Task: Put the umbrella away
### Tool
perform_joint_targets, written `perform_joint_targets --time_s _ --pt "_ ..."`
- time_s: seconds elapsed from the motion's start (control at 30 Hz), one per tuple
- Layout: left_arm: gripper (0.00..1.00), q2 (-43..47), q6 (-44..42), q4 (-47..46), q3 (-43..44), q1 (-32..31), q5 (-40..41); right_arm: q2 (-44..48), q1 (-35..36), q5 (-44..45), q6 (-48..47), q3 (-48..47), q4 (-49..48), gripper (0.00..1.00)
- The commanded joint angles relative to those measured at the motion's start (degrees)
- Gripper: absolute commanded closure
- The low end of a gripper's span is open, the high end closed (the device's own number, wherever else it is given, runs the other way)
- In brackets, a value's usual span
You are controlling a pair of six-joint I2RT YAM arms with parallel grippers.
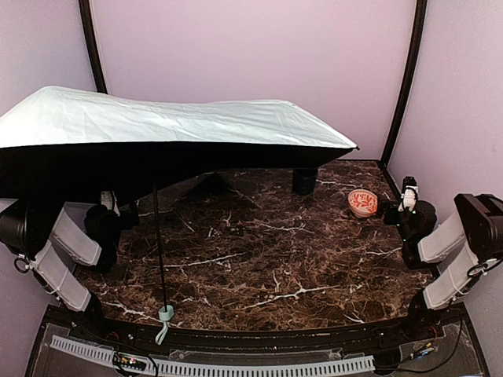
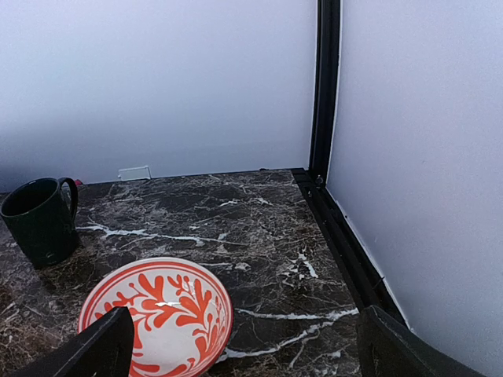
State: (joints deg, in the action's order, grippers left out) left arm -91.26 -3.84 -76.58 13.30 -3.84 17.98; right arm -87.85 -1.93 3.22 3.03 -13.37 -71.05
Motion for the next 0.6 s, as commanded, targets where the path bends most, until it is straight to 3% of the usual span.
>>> perform_joint_targets --time_s 0.0,0.13,0.3,0.37,0.43,0.53,0.57 --pt "0.01 0.55 0.31 -0.84 0.24 0.32 -0.32 0.05 -0.28 -0.03 -0.17 -0.16 -1.55 0.01" --pt "0.01 1.96 0.9 -2.78 -1.9 0.23 1.36 0.09 -0.3 -0.05 -0.13 -0.21 -1.41 0.01" --pt "0.01 0.19 -0.86 -19.43 -8.75 0.03 -1.33 4.75 -0.22 -0.78 -0.46 0.88 -0.19 0.01" --pt "0.01 -0.33 -1.75 -22.51 -10.23 -0.9 -1.13 10.54 -0.21 3.15 1.24 -0.52 7.65 0.01" --pt "0.01 -0.13 -3.23 -23.04 -10.87 -2.43 -0.04 16.29 -0.25 6.74 6.83 -4.45 22.33 0.01" --pt "0.01 -0.29 -6.44 -23.18 -9.79 -4.92 3.41 22.83 -0.28 -2.99 14.77 -7.84 33.27 0.02" --pt "0.01 1.16 -8.34 -22.56 -8.41 -7.8 11.34 24.94 -0.33 -6.5 17.22 -8.14 35.06 0.04"
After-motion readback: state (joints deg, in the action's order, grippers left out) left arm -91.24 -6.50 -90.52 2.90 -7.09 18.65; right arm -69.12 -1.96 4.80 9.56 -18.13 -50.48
